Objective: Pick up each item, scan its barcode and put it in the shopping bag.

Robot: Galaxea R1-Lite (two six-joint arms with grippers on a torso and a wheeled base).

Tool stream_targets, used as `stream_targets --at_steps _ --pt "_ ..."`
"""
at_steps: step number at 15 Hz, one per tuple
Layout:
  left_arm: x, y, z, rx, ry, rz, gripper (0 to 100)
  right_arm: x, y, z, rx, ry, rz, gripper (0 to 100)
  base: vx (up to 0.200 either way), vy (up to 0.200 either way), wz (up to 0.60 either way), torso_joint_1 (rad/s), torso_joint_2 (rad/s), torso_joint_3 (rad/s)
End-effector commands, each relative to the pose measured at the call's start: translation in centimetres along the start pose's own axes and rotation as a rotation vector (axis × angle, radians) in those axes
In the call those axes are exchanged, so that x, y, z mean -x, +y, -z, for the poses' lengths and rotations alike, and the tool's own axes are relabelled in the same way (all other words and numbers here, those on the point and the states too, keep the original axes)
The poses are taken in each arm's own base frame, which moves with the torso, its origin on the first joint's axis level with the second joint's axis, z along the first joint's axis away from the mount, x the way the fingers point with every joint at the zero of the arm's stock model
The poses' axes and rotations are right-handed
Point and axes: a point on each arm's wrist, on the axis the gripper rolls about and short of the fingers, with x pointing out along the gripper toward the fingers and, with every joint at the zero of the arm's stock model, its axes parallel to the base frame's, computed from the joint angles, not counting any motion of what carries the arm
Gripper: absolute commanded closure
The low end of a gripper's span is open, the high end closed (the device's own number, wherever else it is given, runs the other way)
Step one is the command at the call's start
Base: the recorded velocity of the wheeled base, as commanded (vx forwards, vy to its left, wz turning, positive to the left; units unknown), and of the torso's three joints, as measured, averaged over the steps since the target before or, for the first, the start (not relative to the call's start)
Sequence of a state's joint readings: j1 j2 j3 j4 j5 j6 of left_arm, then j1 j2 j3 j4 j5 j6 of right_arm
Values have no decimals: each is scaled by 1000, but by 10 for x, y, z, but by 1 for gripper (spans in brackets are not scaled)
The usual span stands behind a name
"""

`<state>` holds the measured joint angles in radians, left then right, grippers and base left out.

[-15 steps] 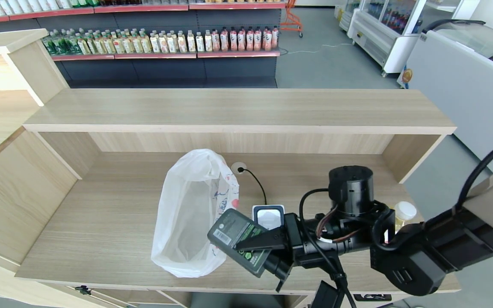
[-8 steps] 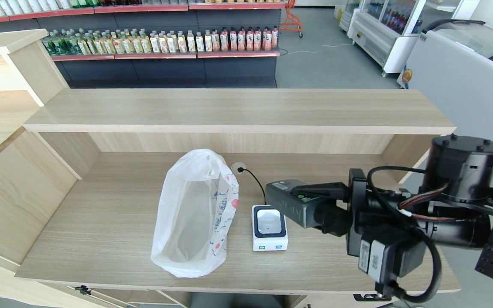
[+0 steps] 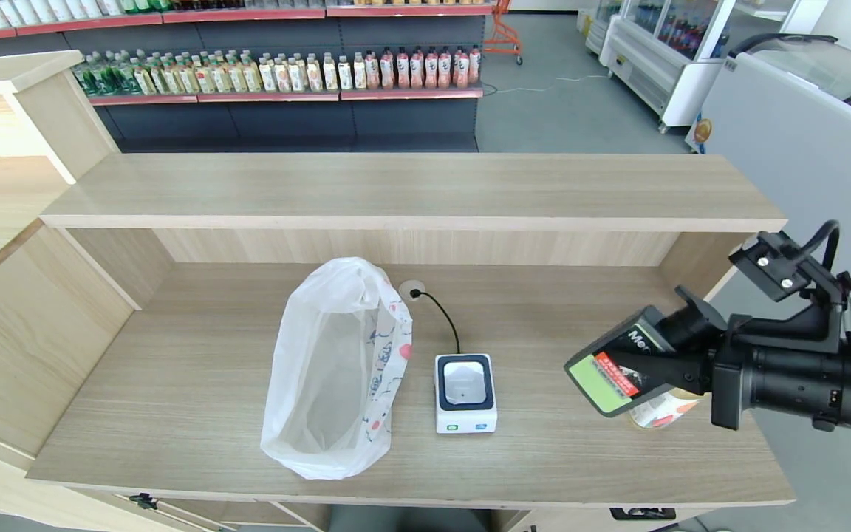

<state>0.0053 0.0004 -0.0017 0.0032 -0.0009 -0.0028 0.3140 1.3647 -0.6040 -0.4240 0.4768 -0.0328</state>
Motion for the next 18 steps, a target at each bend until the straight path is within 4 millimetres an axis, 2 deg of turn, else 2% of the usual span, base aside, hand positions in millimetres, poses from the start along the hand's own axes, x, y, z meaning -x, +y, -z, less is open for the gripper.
stream_targets --at_steps 1,4,9,15,18 --pt "0 0 0 0 0 0 0 3 -3 6 -321 23 72 100 0 0 0 0 0 0" --pt "0 0 0 0 0 -2 0 -20 -16 10 -456 -1 110 100 0 0 0 0 0 0" --pt "0 0 0 -1 0 0 0 -52 -31 25 -486 45 161 100 0 0 0 0 0 0" --pt "0 0 0 0 0 0 0 -62 -24 29 -476 57 148 100 0 0 0 0 0 0" --pt "0 0 0 3 0 1 0 -67 -18 30 -469 71 127 100 0 200 0 7 2 4"
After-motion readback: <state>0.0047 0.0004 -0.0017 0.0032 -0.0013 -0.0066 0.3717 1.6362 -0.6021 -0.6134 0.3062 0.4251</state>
